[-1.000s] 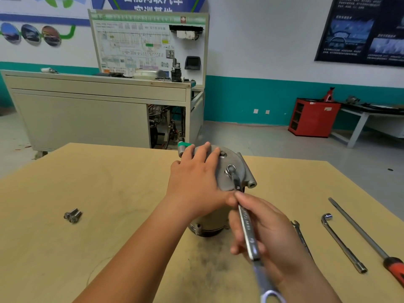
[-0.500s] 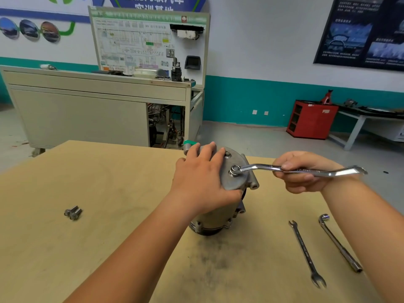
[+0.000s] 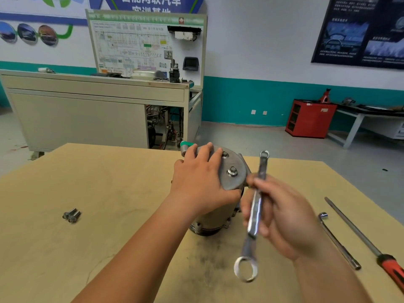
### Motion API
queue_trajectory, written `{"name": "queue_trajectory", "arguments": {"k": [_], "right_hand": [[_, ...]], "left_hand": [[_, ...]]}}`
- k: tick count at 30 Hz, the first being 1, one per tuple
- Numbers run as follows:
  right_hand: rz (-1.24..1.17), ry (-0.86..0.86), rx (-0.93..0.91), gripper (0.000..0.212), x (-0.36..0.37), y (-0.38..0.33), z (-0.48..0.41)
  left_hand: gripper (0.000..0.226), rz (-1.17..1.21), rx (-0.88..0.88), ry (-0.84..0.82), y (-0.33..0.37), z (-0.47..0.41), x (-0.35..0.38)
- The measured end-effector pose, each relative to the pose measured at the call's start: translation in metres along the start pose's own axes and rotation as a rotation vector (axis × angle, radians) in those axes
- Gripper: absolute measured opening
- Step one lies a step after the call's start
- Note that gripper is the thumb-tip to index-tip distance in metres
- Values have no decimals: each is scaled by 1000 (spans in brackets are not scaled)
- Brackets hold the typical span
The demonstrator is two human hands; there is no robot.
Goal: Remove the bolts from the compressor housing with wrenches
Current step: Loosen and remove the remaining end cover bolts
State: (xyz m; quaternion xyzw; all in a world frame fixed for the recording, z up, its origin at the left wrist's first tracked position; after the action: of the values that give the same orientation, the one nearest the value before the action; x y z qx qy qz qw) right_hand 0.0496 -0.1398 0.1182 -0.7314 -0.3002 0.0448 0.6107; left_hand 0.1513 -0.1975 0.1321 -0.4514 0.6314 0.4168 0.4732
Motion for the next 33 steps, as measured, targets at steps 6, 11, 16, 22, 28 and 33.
{"name": "queue_trajectory", "arguments": {"k": [6,11,16,22,28,33], "right_hand": [[-287,-28,38,17,41,34,-4],[-390,4,70,26,45,37,-9],[-505,65,54,27,44,43,-8],[-591,25,63,17,38,43,0],[-327,-30,109,18,26,39,7],[-40,-211,194,23,-6,20,6]], "left_hand": [[68,-79,-21,-36,0,-3,2],[60,-94,-23,-33,1,-6,3],[63,-96,-21,-35,2,-6,3],[85,-72,-24,-58,1,0,2],[111,-28,-6,-59,5,3,-3],[116,-6,-13,15,0,4,-5]]}}
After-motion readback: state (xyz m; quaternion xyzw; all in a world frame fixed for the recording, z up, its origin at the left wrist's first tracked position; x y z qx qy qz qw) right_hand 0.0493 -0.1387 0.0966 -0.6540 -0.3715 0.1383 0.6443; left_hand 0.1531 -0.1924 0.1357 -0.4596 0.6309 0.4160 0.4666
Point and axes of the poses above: each hand's wrist, its own z-axis away from the middle knuckle, its own x-axis out of the palm, y = z × x, the point moved 10 cm from there along -z, towards the middle knuckle, and after that the axes turned 12 degrees about -y, right-handed, at the moved point
